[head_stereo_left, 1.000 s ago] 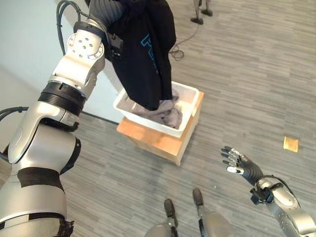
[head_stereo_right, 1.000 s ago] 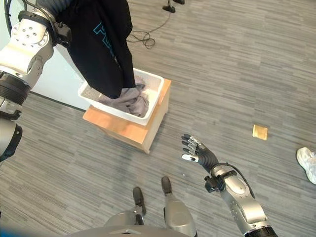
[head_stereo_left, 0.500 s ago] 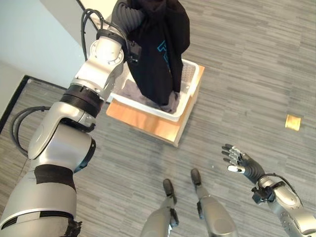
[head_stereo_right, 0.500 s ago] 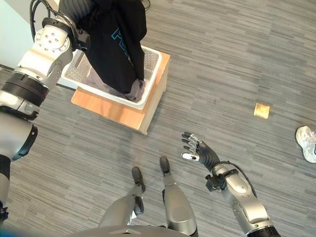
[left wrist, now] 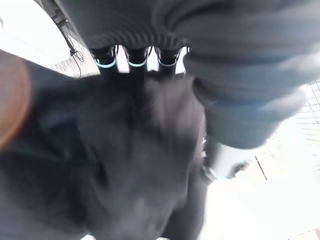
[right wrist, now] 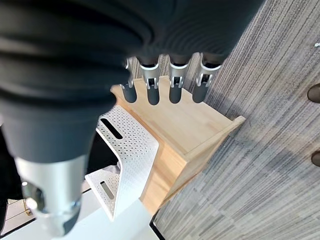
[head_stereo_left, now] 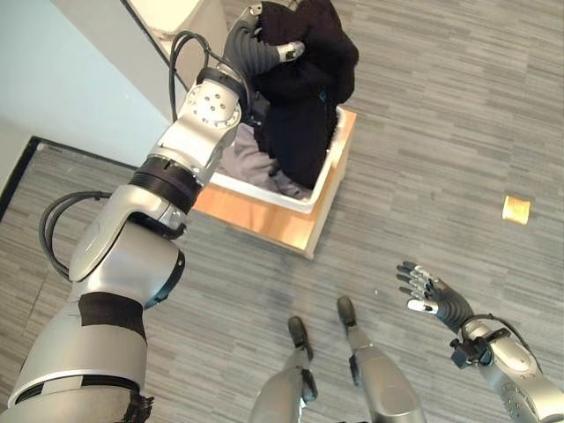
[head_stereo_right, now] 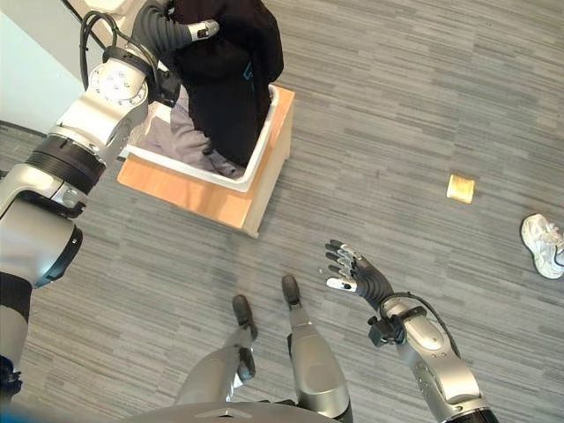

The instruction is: Pick up bed clothes into laundry basket.

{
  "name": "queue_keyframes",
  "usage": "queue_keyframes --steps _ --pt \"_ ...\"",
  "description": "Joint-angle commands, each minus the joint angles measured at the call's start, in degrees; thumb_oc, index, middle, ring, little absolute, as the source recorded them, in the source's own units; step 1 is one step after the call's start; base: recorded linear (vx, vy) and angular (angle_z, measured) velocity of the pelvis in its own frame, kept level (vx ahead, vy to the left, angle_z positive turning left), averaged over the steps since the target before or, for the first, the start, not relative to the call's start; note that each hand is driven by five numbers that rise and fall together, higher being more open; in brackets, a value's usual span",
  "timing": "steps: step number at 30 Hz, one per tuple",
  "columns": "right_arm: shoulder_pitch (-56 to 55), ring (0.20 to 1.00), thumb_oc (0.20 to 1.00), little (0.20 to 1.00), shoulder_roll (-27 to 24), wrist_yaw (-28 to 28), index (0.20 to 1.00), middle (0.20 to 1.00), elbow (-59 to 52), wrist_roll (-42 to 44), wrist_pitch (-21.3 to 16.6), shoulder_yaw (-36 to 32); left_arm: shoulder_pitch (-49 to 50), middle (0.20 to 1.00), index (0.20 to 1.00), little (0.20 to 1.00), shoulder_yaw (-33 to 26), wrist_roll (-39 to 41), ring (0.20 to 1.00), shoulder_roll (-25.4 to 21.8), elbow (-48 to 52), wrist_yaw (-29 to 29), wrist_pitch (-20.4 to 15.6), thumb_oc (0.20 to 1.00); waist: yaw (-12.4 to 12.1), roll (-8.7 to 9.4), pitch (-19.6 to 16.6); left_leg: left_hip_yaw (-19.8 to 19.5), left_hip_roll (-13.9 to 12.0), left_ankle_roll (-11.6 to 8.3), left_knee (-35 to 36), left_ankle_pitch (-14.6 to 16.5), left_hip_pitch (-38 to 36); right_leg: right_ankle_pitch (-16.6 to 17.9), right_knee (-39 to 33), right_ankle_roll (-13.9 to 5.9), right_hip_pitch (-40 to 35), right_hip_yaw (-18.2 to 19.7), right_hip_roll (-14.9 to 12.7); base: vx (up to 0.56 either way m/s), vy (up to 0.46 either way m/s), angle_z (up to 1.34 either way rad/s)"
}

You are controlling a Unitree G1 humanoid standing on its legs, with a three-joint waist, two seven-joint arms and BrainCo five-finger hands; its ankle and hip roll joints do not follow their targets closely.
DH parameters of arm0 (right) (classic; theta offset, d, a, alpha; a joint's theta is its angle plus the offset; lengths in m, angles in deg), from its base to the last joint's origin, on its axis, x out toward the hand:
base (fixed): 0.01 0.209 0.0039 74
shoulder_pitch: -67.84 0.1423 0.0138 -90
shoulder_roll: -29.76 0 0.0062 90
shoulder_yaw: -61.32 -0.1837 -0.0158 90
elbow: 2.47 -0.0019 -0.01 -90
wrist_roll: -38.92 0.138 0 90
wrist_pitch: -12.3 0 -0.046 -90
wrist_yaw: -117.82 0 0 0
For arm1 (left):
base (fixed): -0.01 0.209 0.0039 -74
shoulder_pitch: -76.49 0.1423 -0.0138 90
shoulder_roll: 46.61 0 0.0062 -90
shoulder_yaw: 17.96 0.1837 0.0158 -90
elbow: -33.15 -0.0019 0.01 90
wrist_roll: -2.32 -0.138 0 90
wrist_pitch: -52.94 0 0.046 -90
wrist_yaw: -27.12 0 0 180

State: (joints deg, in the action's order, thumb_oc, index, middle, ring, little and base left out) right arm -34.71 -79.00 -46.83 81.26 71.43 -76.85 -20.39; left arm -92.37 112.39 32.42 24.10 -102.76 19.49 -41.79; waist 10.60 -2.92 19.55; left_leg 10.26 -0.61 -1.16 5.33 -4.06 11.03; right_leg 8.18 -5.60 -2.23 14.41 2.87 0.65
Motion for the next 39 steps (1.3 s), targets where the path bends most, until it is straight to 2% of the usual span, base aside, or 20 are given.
queue_keyframes --steps 1,14,18,26,39 --pt "-2.8 1.0 1.0 1.0 -0.4 0.3 1.0 1.0 -2.5 1.3 -2.4 -3.3 -9.0 1.0 1.0 1.0 0.5 -1.6 1.0 -2.0 -4.2 0.0 -3.2 1.0 -2.0 1.07 -2.3 -2.5 2.4 -0.97 -0.3 1.8 -0.2 -3.3 0.6 -8.25 -0.8 -2.3 -3.2 0.0 -0.013 0.05" --pt "-1.5 1.0 1.0 1.0 -0.7 0.8 1.0 1.0 0.1 0.7 -2.3 -1.8 -6.6 1.0 1.0 1.0 0.7 -1.9 1.0 -3.0 -5.5 2.1 -2.7 1.0 -3.0 2.26 -2.8 -3.9 2.3 -0.99 -0.3 1.8 -1.1 -4.0 0.6 -8.12 -2.7 -4.0 -3.4 -0.02 0.002 0.09" --pt "-0.4 1.0 1.0 1.0 -0.8 0.7 1.0 1.0 1.6 -0.2 -2.1 -0.3 -3.8 1.0 1.0 1.0 -0.1 -2.7 1.0 -3.0 -6.6 2.7 -2.1 1.0 -3.6 3.11 -2.7 -4.4 2.3 -1.06 -0.3 1.7 -1.4 -4.0 0.6 -8.18 -3.3 -5.0 -3.7 -0.02 0.004 0.11" --pt "2.1 1.0 1.0 1.0 -1.2 1.2 1.0 1.0 2.1 -0.6 -1.7 1.7 -4.7 1.0 1.0 1.0 0.2 -1.9 1.0 -2.2 -6.8 2.8 -2.1 1.0 -5.0 4.36 -3.3 -5.7 2.4 -1.01 -0.3 1.9 -2.4 -4.5 0.6 -7.96 -5.1 -6.7 -4.1 -0.02 -0.003 0.12" --pt "1.9 1.0 1.0 1.0 -1.8 2.0 1.0 1.0 1.4 -1.3 -1.8 1.9 -5.8 1.0 1.0 1.0 1.6 -3.4 1.0 -3.3 -7.1 3.5 -1.9 1.0 -5.6 4.7 -4.3 -6.1 2.3 -0.82 -0.3 2.3 -3.7 -5.2 0.6 -7.72 -6.5 -7.2 -3.9 -0.01 0.008 0.05"
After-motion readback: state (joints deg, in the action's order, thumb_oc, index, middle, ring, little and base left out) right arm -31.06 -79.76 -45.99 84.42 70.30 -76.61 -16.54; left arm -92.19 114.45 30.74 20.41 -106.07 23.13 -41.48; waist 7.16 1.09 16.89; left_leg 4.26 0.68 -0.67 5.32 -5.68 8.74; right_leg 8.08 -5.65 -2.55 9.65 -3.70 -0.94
